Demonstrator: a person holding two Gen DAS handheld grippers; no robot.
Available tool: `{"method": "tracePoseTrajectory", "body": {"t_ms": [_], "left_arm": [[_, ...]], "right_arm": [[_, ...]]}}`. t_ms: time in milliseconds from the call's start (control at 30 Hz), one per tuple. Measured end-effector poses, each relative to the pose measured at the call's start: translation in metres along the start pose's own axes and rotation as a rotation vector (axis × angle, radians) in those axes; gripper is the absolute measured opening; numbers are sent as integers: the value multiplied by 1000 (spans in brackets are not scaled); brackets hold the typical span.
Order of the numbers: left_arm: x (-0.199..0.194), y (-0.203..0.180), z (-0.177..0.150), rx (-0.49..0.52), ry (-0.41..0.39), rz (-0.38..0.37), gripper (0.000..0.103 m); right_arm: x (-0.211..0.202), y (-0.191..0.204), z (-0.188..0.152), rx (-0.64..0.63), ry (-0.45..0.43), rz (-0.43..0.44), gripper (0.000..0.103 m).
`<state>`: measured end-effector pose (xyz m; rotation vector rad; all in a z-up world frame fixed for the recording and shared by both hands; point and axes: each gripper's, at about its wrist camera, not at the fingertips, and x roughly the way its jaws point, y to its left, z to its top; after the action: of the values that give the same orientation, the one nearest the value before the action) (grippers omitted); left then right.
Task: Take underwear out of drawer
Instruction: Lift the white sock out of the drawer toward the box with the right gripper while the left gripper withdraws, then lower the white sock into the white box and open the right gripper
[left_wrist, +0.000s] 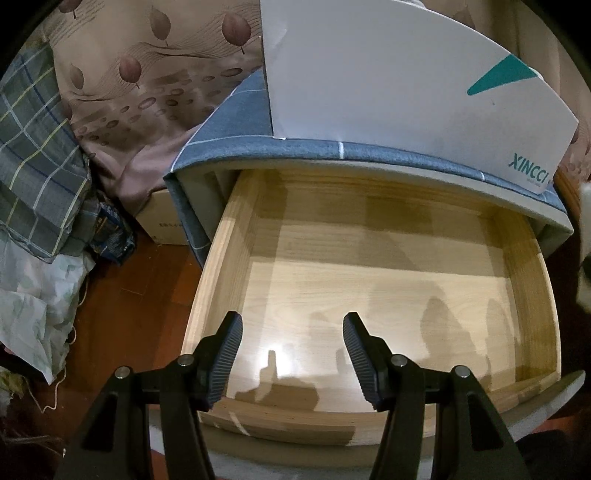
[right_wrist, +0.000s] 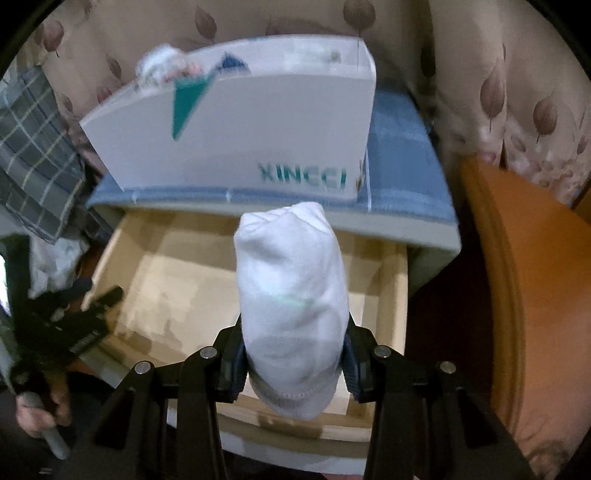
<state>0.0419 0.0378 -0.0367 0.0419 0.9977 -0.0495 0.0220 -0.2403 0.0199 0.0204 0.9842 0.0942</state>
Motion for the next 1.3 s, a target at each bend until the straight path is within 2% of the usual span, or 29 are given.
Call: {"method": "tracePoseTrajectory", "body": {"t_ms": [133, 267, 300, 467, 667, 867, 967, 1300], "left_arm": [[-1, 1, 0, -6, -2, -2, 58], [-1, 1, 0, -16, -6, -4, 58], [-1, 2, 0, -17, -5, -5, 58], [-2, 3, 0, -23, -11, 2, 58], [-2, 2, -1, -21, -13, 2, 58], [-2, 3, -2, -22, -10, -2, 58], [-2, 5, -2, -24, -7, -3, 58], [-2, 7, -1, -26, -3, -7, 58]], "right_arm": [[-26, 19, 18, -12, -58, 4, 39], [-47, 31, 59, -20, -126, 26, 39], [-41, 43, 67, -23, -134, 27, 39], [-49, 50, 118, -23, -179, 37, 39], [-24, 57, 160, -23, -148, 28, 39], [14, 67, 184, -50, -87, -13, 39], [31, 71, 192, -63, -68, -46, 40], [67, 76, 202, -36, -16, -67, 43]]}}
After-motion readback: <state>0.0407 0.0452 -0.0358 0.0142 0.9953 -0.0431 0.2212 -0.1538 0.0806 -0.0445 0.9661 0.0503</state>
